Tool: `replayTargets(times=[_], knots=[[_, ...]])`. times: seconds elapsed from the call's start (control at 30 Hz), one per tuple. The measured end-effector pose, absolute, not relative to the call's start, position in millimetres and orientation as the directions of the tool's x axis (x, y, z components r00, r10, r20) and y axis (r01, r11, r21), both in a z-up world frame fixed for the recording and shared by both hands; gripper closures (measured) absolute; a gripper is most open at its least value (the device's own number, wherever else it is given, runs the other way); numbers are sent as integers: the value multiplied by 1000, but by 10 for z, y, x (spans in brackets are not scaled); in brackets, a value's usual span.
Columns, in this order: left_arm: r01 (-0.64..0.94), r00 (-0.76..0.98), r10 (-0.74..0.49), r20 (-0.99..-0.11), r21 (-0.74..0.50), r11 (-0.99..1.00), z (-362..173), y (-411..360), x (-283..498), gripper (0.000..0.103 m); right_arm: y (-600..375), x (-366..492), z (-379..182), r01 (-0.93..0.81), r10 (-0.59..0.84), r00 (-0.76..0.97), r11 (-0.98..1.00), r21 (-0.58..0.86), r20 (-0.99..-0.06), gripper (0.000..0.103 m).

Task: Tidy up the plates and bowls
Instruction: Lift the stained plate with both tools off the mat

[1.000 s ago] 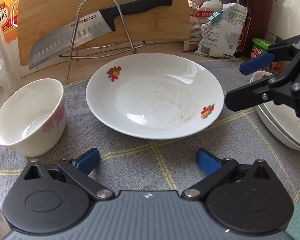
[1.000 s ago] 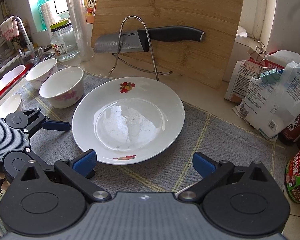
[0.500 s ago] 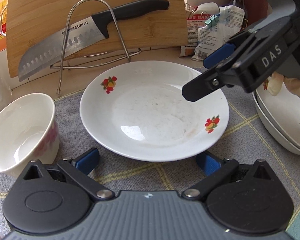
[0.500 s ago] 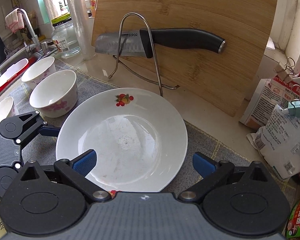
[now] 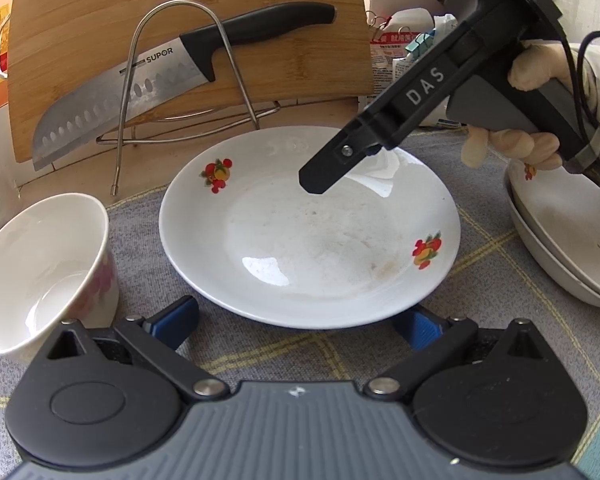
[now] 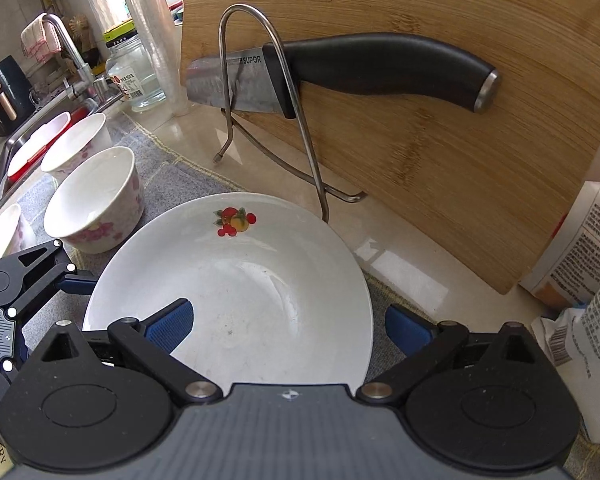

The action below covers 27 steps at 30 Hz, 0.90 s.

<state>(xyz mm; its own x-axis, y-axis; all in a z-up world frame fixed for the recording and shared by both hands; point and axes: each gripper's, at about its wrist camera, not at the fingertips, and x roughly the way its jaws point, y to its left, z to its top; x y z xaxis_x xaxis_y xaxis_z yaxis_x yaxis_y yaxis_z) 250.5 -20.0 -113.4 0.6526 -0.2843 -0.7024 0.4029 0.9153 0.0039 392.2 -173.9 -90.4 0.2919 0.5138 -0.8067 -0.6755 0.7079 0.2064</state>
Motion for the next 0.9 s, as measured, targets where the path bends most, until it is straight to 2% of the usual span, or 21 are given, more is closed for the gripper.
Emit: replayTargets(times=[0.23,0.57,0.9], knots=[[421,652,-299,-696,5,907,-1132,-190,2478,0,-1664,4016,-938,-695,533,257,682,229,-806,0],[441,655,-318,-686,5,897,-1134,-163,2453,0,-1668,4112,-971,-698,568,214,658,283,-794,8],[441,663,-322,-676,5,897,-1147,-152,2428,0,-1632,4164,-966,-709,588,189,635,305,-786,9]])
